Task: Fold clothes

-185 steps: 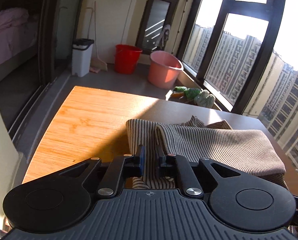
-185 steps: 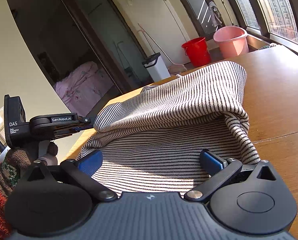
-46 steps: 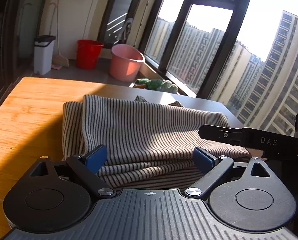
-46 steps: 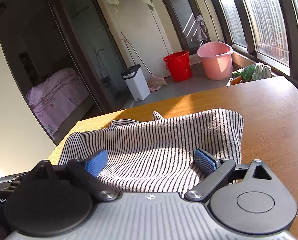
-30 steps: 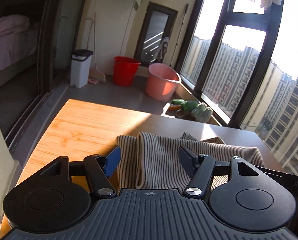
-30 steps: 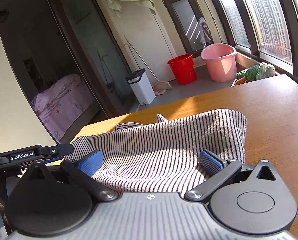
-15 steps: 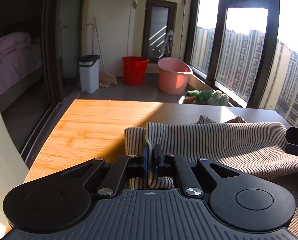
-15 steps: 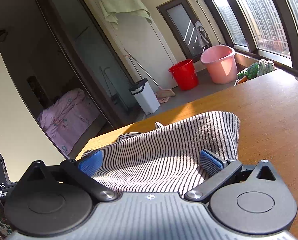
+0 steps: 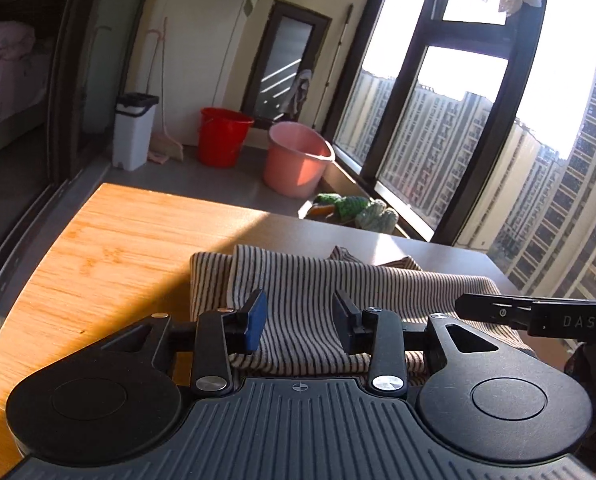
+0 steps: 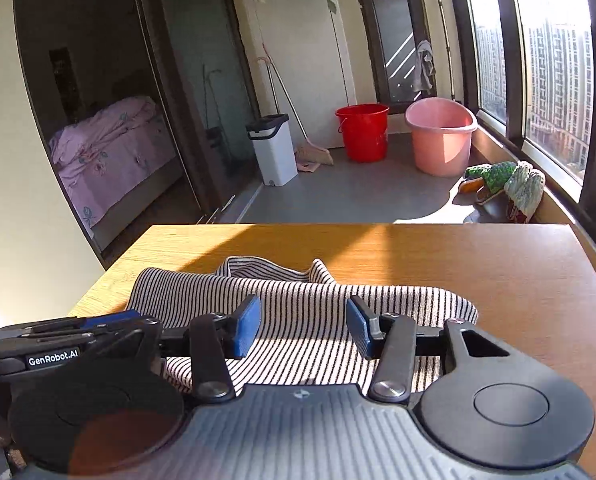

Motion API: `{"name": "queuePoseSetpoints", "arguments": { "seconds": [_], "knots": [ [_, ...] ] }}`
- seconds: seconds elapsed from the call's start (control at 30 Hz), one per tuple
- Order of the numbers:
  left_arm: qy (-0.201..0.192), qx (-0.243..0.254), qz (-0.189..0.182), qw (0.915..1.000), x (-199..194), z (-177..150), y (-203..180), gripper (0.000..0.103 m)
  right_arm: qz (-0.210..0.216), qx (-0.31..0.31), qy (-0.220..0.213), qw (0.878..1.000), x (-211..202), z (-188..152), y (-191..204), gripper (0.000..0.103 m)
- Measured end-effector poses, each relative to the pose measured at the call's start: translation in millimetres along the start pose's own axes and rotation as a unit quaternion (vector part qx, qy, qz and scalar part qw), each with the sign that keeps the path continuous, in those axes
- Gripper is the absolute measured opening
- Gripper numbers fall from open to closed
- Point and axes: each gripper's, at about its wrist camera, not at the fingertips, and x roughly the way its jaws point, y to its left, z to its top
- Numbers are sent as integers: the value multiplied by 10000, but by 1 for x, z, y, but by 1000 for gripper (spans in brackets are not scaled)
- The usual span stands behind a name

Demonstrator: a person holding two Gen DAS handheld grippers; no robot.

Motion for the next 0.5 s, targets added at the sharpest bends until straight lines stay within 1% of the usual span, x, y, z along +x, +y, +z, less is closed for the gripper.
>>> {"name": "queuePoseSetpoints", "arguments": {
  "seconds": [0.07,0.1,0.17,0.2,0.23,0.3,0.33,0.37,0.43,0.47,0.5],
  "knots": [
    [66,11,-150,9999,2,1,2,50,-132,-205,148,9996,20,16,2,48],
    [74,42,-233,9997,3,0,2,58,-192,-296,256,9991,32,22,3,48],
    [50,134,-241,9996,3,-3,1,61,-304,-440,496,9973,60,30,3,48],
    [49,137,-272,9995,3,-3,1,65,-319,-459,639,9964,75,31,2,48],
    [49,133,-310,9994,3,-4,2,69,-306,-446,796,9954,88,30,1,45],
    [52,103,-372,9992,3,-4,4,69,-256,-324,1005,9941,106,27,-2,39],
    [52,86,-389,9992,3,-5,4,71,-219,-301,925,9950,108,24,-2,34],
    [50,73,-405,9991,3,-6,5,72,-179,-338,942,9948,110,24,-1,27],
    [45,67,-468,9989,4,-6,5,79,-130,-424,999,9940,105,24,4,15],
    [18,45,-492,9988,3,-5,5,79,-90,-451,964,9943,99,25,7,7],
    [-56,-34,-501,9987,0,-5,8,81,-45,-466,915,9947,92,26,9,7]
  ]
}}
